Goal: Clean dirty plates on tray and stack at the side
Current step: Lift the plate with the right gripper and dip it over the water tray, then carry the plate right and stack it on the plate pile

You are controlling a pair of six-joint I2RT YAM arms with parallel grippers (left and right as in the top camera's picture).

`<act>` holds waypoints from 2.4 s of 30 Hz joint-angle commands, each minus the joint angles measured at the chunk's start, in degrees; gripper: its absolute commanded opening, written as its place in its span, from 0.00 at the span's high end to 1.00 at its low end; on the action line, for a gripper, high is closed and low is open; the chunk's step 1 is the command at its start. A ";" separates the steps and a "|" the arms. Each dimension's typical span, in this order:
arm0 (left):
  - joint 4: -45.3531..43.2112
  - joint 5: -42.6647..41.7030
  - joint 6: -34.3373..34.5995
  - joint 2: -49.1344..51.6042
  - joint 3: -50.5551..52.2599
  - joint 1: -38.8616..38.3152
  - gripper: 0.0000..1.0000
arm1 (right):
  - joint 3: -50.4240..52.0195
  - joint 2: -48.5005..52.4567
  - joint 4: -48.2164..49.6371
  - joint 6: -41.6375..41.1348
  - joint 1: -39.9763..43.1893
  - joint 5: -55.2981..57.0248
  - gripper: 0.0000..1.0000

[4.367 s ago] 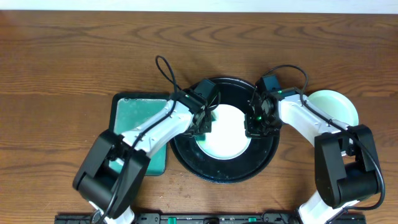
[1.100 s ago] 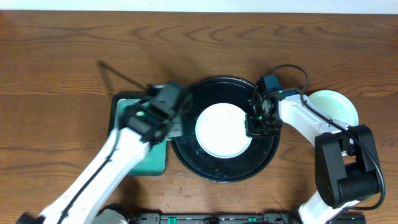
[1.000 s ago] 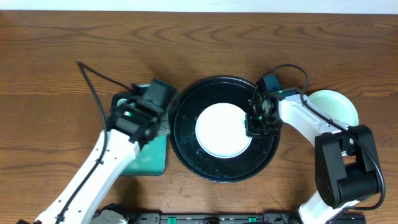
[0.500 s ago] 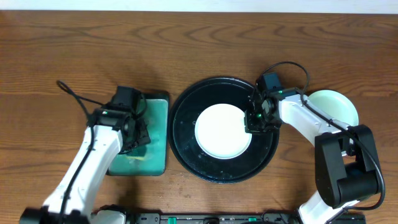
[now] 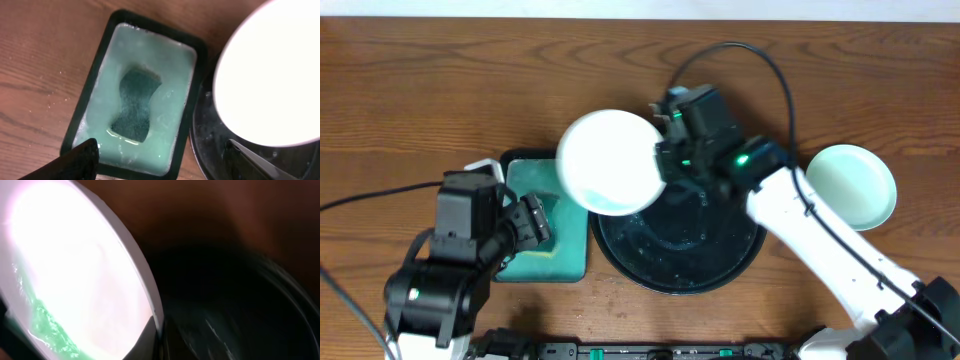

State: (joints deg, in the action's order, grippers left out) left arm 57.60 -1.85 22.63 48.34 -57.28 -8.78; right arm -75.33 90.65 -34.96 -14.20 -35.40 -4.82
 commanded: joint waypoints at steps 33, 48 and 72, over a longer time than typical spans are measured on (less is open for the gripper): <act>0.24 -0.52 -0.13 -3.02 -1.03 0.24 0.19 | -0.22 2.58 36.39 32.72 -29.29 54.36 0.99; 0.24 -0.52 -0.13 -3.02 -1.03 0.24 0.19 | -0.22 2.58 37.81 34.62 -29.59 55.43 0.99; 0.24 -0.52 -0.13 -3.02 -1.03 0.24 0.19 | -0.42 -4.63 9.07 -15.19 6.08 -3.28 0.99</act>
State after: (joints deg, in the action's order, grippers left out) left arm 57.74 -2.28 22.63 45.36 -57.28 -8.78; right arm -75.05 93.95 -21.41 -22.39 -39.24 -1.08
